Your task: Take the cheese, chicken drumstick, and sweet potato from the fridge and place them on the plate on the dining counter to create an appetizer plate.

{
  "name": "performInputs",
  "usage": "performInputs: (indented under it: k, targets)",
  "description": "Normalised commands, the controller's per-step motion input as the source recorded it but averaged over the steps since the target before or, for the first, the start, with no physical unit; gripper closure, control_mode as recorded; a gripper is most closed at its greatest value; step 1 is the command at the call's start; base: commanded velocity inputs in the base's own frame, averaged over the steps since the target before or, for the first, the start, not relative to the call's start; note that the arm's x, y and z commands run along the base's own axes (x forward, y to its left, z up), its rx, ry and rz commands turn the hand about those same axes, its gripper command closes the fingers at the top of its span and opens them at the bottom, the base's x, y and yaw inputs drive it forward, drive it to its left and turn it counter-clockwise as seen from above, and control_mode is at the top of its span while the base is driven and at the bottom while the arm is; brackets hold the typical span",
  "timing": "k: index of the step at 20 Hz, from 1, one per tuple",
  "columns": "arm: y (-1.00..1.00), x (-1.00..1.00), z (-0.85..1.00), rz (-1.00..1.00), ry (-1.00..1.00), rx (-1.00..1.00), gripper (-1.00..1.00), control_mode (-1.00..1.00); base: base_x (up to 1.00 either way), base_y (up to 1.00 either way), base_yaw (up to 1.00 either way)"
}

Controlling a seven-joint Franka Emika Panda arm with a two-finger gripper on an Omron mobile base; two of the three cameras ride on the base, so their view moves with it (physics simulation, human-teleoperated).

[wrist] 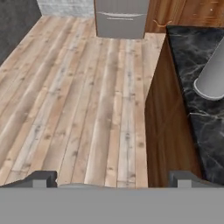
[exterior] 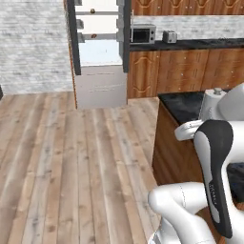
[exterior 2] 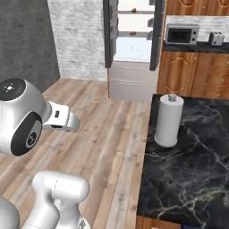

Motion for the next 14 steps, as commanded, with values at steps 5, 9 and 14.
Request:
performInputs:
  k: [5,9,14]
  targets:
    - [0.00,0.00,0.00,0.00,0.00,0.00,-1.00,1.00,1.00,0.00,0.00]
    - [0.00,0.00,0.00,0.00,0.00,0.00,-1.00,1.00,1.00,0.00,0.00]
    - [0.00,0.00,0.00,0.00,0.00,0.00,-1.00,1.00,1.00,0.02,0.00]
